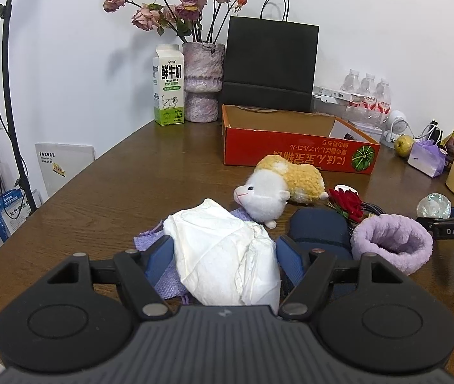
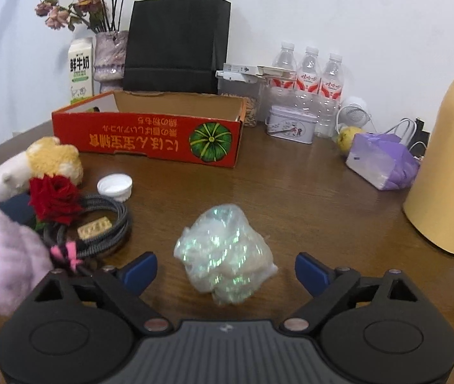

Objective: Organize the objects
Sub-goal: 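Lift the white cloth with the left gripper while the right gripper grasps the iridescent bag, then carry the white cloth and iridescent bag with both grippers toward the cardboard box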

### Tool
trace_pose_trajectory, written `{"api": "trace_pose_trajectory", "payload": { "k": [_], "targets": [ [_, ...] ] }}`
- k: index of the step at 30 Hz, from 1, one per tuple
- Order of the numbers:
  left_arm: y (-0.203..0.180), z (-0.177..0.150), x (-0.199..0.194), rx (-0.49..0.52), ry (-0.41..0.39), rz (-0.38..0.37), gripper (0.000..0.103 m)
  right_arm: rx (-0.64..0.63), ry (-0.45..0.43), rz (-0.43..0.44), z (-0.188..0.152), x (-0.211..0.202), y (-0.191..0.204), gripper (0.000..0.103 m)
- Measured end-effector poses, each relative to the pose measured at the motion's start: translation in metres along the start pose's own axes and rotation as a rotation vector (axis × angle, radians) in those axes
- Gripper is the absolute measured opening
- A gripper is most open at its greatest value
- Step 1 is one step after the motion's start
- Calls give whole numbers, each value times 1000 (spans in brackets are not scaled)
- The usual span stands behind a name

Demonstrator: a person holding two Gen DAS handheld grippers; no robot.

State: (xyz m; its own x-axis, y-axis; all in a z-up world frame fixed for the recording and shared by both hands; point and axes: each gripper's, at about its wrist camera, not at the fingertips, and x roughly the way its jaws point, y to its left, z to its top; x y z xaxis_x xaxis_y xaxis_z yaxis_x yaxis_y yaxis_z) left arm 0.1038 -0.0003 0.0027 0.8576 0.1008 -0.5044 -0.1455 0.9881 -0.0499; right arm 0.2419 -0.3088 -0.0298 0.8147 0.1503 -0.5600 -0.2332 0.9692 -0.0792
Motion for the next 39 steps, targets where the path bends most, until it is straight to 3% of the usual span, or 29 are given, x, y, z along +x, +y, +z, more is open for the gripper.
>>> {"api": "trace_pose_trajectory", "payload": {
  "k": [6, 22, 30, 39],
  "targets": [
    [-1, 1, 4, 3, 4, -1, 73, 6, -7, -5, 5, 8, -1, 89],
    [-2, 4, 10, -6, -1, -14, 73, 23, 0, 9, 5, 16, -2, 48],
    [0, 5, 5, -9, -14, -28, 73, 20, -110, 36, 4, -35, 19, 46],
    [-4, 6, -6, -9, -28, -63, 73, 5, -195, 140, -1, -93, 55, 46]
  ]
}}
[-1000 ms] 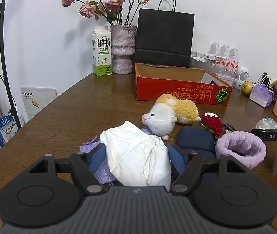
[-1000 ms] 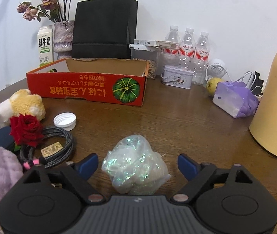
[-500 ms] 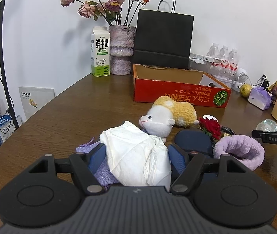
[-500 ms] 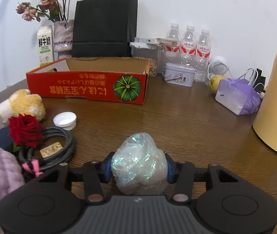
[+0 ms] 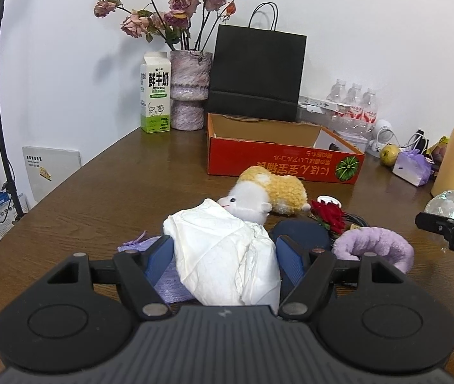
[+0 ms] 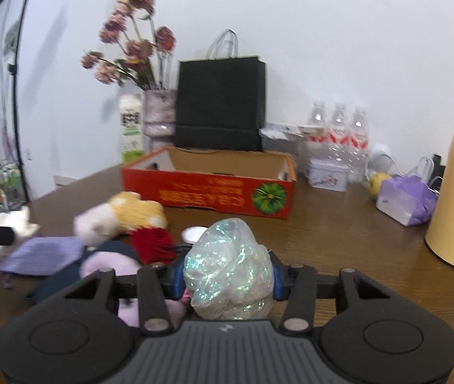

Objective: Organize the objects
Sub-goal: 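Carry the white cloth and iridescent bag with both grippers toward the cardboard box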

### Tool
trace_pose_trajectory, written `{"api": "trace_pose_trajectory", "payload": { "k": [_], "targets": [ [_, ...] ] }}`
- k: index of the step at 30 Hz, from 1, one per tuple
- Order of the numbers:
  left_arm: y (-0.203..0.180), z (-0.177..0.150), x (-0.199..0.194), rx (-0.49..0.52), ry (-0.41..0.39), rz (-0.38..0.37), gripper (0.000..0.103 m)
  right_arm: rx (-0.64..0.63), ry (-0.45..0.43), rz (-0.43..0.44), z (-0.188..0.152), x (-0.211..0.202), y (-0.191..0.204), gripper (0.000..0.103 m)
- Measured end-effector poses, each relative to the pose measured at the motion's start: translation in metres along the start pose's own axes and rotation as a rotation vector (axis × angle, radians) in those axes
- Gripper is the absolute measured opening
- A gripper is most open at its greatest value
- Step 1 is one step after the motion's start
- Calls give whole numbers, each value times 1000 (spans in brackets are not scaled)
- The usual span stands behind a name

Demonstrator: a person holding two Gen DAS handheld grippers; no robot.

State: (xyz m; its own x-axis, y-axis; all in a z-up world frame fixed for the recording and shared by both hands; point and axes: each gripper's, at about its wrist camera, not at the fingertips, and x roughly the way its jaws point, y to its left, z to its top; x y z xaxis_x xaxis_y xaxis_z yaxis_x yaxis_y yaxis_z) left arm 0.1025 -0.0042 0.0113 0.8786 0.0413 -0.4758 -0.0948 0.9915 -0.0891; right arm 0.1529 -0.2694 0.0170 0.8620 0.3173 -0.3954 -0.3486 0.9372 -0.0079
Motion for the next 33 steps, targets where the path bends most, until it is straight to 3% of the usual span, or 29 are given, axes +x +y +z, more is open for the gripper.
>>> {"api": "trace_pose_trajectory", "payload": {
  "k": [16, 33],
  "targets": [
    [-22, 12, -8, 48, -18, -61, 73, 7, -8, 81, 7, -21, 40, 46],
    [-40, 49, 26, 86, -25, -61, 73, 8, -25, 96, 43, 21, 31, 46]
  ]
}}
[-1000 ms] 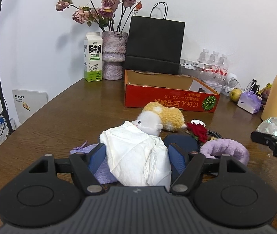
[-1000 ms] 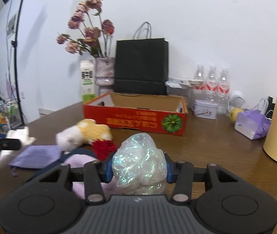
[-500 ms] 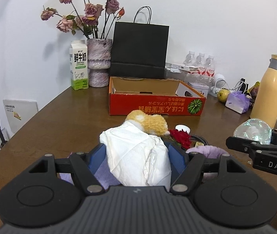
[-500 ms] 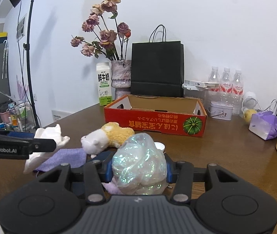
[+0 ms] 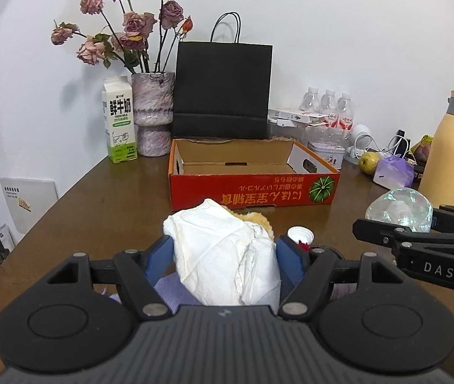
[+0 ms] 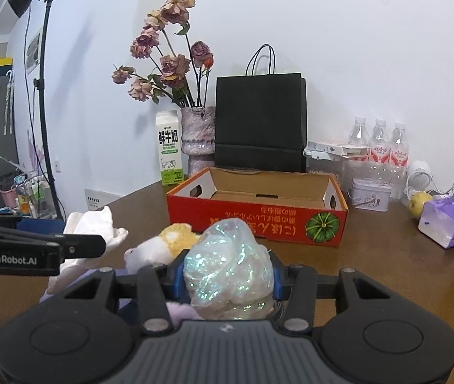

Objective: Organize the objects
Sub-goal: 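Carry the white cloth and iridescent bag with both grippers toward the cardboard box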

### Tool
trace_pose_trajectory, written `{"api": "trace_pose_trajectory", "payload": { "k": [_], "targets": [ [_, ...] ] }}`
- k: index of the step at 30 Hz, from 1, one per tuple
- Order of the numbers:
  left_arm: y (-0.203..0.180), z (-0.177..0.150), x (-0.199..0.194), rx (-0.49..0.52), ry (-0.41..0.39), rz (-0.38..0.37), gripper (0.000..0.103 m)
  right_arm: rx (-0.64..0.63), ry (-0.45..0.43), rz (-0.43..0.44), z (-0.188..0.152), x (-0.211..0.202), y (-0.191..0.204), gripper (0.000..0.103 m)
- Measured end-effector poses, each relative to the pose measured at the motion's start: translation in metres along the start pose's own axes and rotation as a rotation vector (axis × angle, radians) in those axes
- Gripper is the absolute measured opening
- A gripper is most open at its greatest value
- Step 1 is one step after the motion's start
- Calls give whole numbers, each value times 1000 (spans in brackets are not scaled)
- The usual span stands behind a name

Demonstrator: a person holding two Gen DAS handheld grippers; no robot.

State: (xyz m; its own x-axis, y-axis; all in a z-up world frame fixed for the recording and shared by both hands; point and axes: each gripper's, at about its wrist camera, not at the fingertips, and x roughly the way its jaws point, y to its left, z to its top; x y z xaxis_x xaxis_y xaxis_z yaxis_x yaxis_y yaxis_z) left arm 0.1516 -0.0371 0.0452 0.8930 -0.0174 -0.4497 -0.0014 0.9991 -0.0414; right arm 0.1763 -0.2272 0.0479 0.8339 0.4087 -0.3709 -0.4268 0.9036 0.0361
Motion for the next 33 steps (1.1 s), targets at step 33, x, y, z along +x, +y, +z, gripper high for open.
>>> {"api": "trace_pose_trajectory", "payload": {
  "k": [33],
  "targets": [
    [-17, 82, 138, -4, 21, 28, 73, 4, 13, 12, 63, 130, -63, 46]
  ]
}}
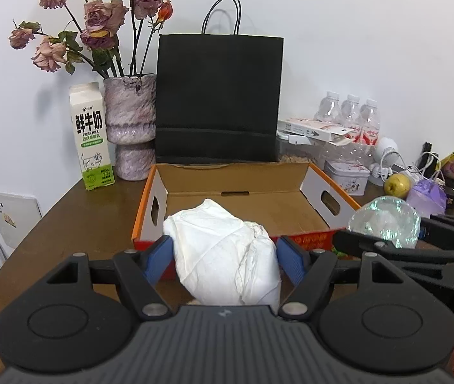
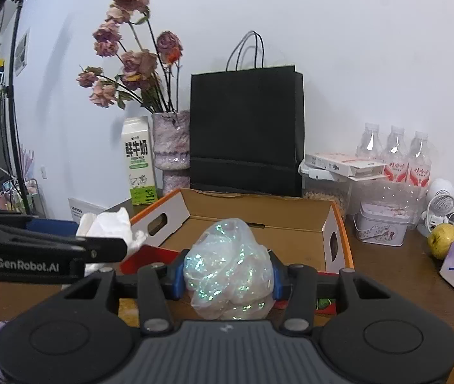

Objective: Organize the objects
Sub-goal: 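Carry the white cloth and iridescent bag with both grippers toward the cardboard box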

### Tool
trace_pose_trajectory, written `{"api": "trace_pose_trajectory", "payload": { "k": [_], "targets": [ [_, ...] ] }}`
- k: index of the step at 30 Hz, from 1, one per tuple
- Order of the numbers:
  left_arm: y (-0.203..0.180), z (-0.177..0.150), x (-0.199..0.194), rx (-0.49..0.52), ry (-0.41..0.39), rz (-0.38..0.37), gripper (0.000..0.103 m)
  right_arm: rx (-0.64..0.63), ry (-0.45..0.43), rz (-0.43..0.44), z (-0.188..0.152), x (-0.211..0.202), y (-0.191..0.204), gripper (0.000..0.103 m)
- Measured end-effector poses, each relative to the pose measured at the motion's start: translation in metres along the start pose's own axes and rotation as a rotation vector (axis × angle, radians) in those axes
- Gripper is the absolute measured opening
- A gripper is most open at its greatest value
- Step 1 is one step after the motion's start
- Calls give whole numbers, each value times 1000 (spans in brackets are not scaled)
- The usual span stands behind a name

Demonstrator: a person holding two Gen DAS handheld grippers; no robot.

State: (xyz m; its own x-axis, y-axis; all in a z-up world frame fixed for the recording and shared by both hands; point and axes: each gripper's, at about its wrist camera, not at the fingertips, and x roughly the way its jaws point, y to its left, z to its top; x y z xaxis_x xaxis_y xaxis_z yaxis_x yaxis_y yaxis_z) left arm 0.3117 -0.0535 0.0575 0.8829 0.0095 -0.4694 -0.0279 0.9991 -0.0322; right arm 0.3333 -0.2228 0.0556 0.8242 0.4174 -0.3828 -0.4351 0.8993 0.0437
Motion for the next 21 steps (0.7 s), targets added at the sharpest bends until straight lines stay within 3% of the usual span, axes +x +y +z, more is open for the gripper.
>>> {"api": "trace_pose_trajectory", "payload": {
  "k": [21],
  "targets": [
    [7, 39, 70, -57, 32, 49, 73, -7, -18, 39, 38, 71, -35, 46]
  ]
}}
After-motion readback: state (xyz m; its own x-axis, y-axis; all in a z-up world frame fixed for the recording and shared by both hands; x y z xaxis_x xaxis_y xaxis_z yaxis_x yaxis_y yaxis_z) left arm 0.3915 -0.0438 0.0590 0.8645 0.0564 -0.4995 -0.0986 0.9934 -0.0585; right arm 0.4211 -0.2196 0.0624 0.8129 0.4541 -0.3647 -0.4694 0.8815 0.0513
